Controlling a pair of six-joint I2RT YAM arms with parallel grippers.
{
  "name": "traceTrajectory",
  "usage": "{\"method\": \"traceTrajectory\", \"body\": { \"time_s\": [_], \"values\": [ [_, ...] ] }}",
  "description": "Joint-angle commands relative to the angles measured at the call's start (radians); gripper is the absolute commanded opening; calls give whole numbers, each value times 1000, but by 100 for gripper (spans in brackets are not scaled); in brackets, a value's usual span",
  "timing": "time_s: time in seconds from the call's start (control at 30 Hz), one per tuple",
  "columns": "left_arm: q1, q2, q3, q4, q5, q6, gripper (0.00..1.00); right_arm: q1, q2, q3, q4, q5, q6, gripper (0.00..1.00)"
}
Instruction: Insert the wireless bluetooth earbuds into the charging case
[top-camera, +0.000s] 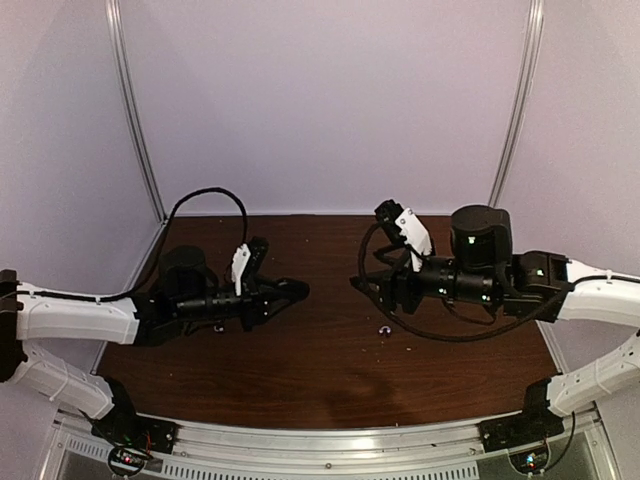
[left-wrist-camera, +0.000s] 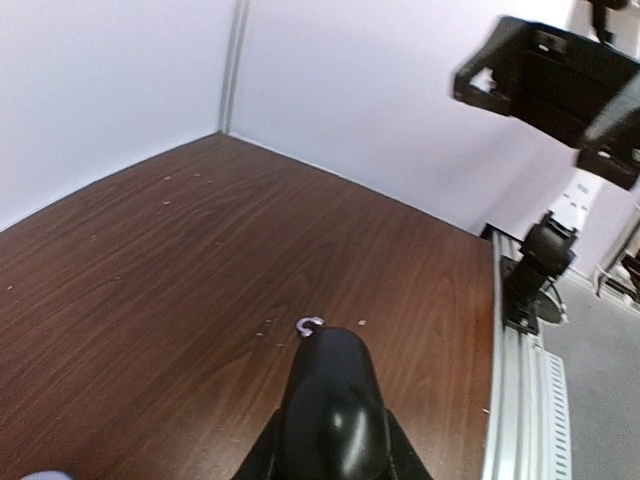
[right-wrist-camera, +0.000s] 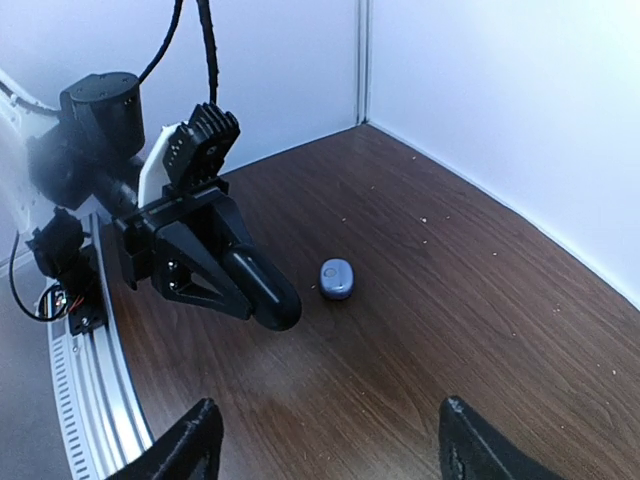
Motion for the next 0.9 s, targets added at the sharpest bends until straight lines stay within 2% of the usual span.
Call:
{"method": "traceTrajectory", "body": {
  "time_s": [0.0, 0.03, 0.1, 0.13, 0.37, 0.57, 0.7, 0.87],
  "values": [
    [94, 117, 99, -25, -106, -101, 1, -33, -63, -83, 113, 65, 69, 79],
    [114, 155, 126, -38, -100, -108, 0, -37, -75, -99, 125, 81, 78, 82],
    [135, 230, 185, -65, -95, -96, 0, -40, -101, -139, 150, 131, 105, 96],
    [139, 273, 219, -84, -92, -82, 0, -40, -112, -157, 165, 154, 124, 99],
    [146, 572, 509, -264, -123, -50, 1, -52, -200, -305, 299, 231, 224, 100],
    [164, 799, 737, -385, -112, -51, 9, -54, -195, -325, 275, 241, 252, 100],
    [170, 896, 840, -438, -100, -50, 9, -55, -189, -320, 257, 237, 252, 100],
    [195, 956, 891, -458, -78, -71, 11, -55, -191, -321, 261, 215, 244, 100]
  ]
}}
